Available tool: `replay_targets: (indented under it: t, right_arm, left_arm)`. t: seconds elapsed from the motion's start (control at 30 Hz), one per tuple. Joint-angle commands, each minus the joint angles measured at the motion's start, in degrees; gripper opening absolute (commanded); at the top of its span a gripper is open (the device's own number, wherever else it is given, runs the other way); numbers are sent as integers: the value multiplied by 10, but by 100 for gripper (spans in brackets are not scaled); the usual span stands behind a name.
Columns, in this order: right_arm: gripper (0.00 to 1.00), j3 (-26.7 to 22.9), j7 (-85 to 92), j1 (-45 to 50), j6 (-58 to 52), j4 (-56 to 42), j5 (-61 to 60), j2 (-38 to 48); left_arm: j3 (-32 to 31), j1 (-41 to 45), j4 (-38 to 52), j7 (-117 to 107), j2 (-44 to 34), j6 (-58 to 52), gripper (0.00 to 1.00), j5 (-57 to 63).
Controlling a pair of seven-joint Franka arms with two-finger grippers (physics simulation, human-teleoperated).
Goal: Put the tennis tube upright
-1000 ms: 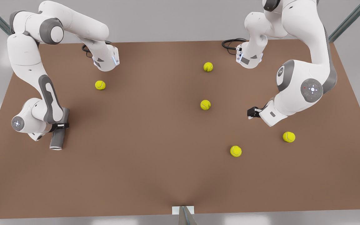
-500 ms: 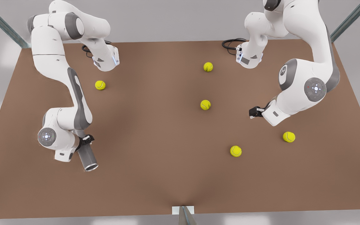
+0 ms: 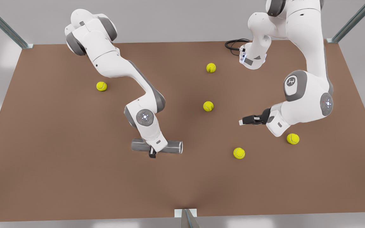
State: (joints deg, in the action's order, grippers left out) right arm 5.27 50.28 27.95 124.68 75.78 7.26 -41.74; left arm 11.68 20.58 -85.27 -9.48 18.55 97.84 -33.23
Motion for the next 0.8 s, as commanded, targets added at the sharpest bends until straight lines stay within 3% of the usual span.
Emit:
replay_targets:
  t: [0.0,0.07,0.23,0.4,0.43,0.47,0.5,0.7,0.77]
  right_arm:
    - [41,15,225,3,26,-7,11,0]
    - [42,15,220,40,12,-38,7,-7]
    - [43,10,163,71,3,-163,8,-118]
    - [47,11,91,83,-6,-174,8,-149]
    - [59,11,82,84,-9,-172,8,-148]
    - [87,11,79,84,-10,-169,10,-147]
    - [100,11,80,84,-9,-164,11,-148]
    - [100,11,77,85,-10,-151,9,-129]
    - [100,9,-16,65,-20,-69,8,-32]
  left_arm:
    - [0,0,0,-48,3,22,100,-32]
    - [0,0,1,-48,9,41,100,-57]
    - [-1,0,-2,-48,26,49,100,-104]
    - [-1,0,-62,60,30,90,100,-252]
    - [-1,0,-94,99,31,120,100,-300]
    - [-1,0,-95,117,44,127,100,-308]
    - [-1,0,-91,125,56,139,100,-308]
    - [-3,9,-89,153,83,179,100,-315]
    - [-6,9,-79,170,101,196,100,-314]
